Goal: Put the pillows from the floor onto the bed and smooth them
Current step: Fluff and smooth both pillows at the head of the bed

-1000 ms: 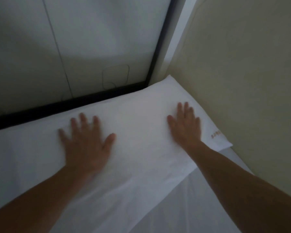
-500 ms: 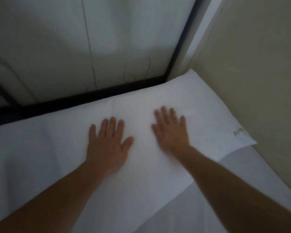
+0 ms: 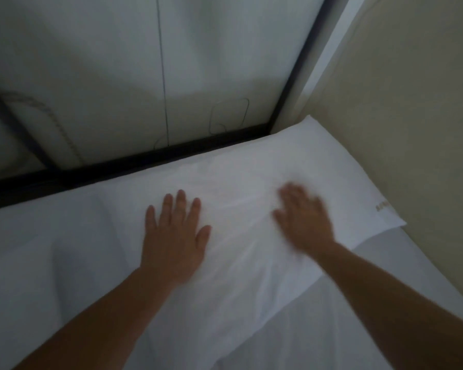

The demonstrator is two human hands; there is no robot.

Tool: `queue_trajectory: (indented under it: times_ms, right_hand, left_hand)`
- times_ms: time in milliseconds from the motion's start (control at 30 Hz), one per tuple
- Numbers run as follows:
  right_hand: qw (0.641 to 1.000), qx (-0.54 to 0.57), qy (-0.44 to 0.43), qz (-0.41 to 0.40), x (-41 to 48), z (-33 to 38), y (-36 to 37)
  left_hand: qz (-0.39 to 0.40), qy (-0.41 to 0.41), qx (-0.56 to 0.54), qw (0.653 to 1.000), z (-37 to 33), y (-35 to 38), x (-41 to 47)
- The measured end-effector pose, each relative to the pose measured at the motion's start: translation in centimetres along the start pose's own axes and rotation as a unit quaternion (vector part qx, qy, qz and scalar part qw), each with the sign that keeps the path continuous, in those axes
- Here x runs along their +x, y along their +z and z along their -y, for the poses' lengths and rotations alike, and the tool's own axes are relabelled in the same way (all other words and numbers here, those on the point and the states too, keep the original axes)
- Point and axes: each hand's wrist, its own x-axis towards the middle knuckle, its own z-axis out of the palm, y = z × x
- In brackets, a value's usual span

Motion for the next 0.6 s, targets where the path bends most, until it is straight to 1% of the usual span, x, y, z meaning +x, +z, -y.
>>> queue_trajectory:
  times_ms: [33, 67, 100, 133, 200, 267, 333, 367, 400, 467, 500, 533, 600]
  right_hand:
    - [0.993, 0.000, 0.118, 0.009, 0.4, -2.8, -0.5]
    - [0.979, 0.002, 0.200, 0.024, 0.5, -5.1, -1.2]
    - [0.972, 0.000, 0.235, 0.021, 0.4, -6.7, -1.6]
    - [0.973, -0.008, 0.230, 0.002, 0.3, -7.4, -2.1]
    - [0.984, 0.003, 0.175, -0.020, 0.4, -6.0, -2.6]
    - [0.991, 0.031, 0.130, -0.005, 0.8, -2.7, -2.3]
    - [0.996, 0.034, 0.073, 0.028, 0.5, 2.6, -1.2]
    - [0.998, 0.033, 0.022, 0.041, -0.1, 5.9, -0.6]
    - [0.996, 0.046, -0.055, 0.050, -0.8, 9.2, -0.1]
    - [0.967, 0.084, -0.228, 0.072, -2.8, 15.5, 0.0]
    - [0.954, 0.103, -0.272, 0.073, -3.7, 17.8, -0.4]
    - [0.951, 0.125, -0.275, 0.068, -4.2, 19.3, -1.1]
    - [0.960, 0.154, -0.227, 0.054, -4.5, 20.1, -2.8]
  left_hand:
    - [0.006, 0.012, 0.001, 1.000, -0.6, 0.6, -0.3]
    - [0.011, 0.021, 0.004, 1.000, -1.0, 1.1, -0.8]
    - [0.019, 0.027, 0.010, 0.999, -1.3, 1.6, -1.4]
    - [0.027, 0.029, 0.016, 0.999, -1.4, 1.9, -2.1]
    - [0.046, 0.016, 0.025, 0.999, -0.9, 2.7, -3.5]
    - [0.066, -0.020, 0.038, 0.997, 0.5, 3.0, -4.6]
    - [0.081, -0.042, 0.066, 0.994, 2.3, 2.3, -5.1]
    - [0.079, -0.045, 0.074, 0.993, 2.9, 1.7, -5.1]
    - [0.071, -0.044, 0.073, 0.994, 3.4, 0.9, -5.1]
    - [0.045, -0.035, 0.052, 0.997, 4.2, -0.8, -4.9]
    - [0.037, -0.028, 0.049, 0.998, 4.6, -1.6, -4.8]
    - [0.031, -0.025, 0.049, 0.998, 4.9, -2.4, -4.7]
    - [0.007, -0.034, 0.036, 0.999, 5.2, -3.7, -4.6]
